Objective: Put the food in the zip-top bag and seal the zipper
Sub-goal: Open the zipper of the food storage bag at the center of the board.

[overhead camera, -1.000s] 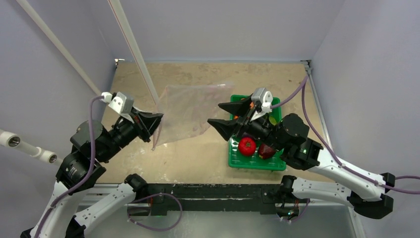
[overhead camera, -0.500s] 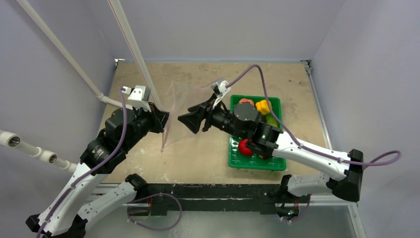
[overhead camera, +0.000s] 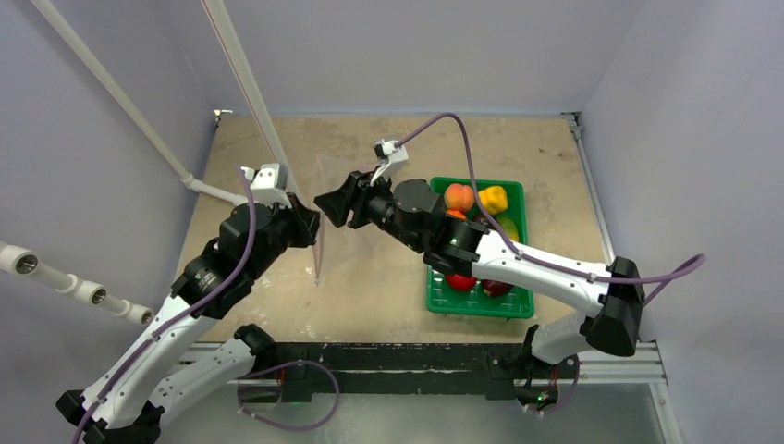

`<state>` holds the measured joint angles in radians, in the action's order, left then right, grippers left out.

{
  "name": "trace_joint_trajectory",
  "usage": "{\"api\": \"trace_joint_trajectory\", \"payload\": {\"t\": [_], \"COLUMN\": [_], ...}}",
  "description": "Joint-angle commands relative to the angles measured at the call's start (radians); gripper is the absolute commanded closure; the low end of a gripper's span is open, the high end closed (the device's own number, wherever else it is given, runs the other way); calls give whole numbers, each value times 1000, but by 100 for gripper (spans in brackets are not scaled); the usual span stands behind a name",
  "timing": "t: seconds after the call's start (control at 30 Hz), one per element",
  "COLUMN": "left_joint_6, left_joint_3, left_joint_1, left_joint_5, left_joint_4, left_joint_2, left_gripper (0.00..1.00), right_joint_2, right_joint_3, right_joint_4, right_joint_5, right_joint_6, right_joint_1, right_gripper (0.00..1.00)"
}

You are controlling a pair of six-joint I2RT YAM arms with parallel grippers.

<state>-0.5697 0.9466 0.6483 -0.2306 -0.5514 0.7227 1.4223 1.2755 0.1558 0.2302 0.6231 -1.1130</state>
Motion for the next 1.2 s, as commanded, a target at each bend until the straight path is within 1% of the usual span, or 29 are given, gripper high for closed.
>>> {"api": "trace_joint_trajectory", "payload": {"t": [0.0,0.2,0.37,0.43,0.63,0.73,0.77,0.97,1.1,1.17], "left_joint_6": [-36,-40,-50,-50,-51,-48,-45,-30,-23,-19], "left_joint_3": [-12,-12,-14,-14,-8,4,10,34,50,60], "left_joint_1": [0,0,0,0,-1,0,0,0,-1,1], "left_joint_5": [-19,-28,-36,-34,-50,-65,-73,-116,-136,-148], "left_joint_4": [67,72,78,83,76,65,58,10,-17,-32], "left_joint_2": [1,-2,-6,-3,-5,-5,-5,-16,-24,-27], "left_gripper": [100,100,100,100,100,100,100,100,100,100], "right_joint_2": [42,96,138,153,159,151,144,87,60,47], "right_joint_3": [82,111,137,150,165,159,154,111,91,85], "right_joint_4": [-30,-51,-111,-135,-205,-247,-256,-332,-428,-505], "right_joint_5": [89,88,150,186,289,318,330,412,473,501], "right_joint_6": [27,24,20,19,21,32,36,74,109,156], "right_joint_1": [-7,-12,-35,-50,-78,-81,-83,-92,-93,-94], "right_gripper": [49,55,59,62,83,98,100,100,100,100]}}
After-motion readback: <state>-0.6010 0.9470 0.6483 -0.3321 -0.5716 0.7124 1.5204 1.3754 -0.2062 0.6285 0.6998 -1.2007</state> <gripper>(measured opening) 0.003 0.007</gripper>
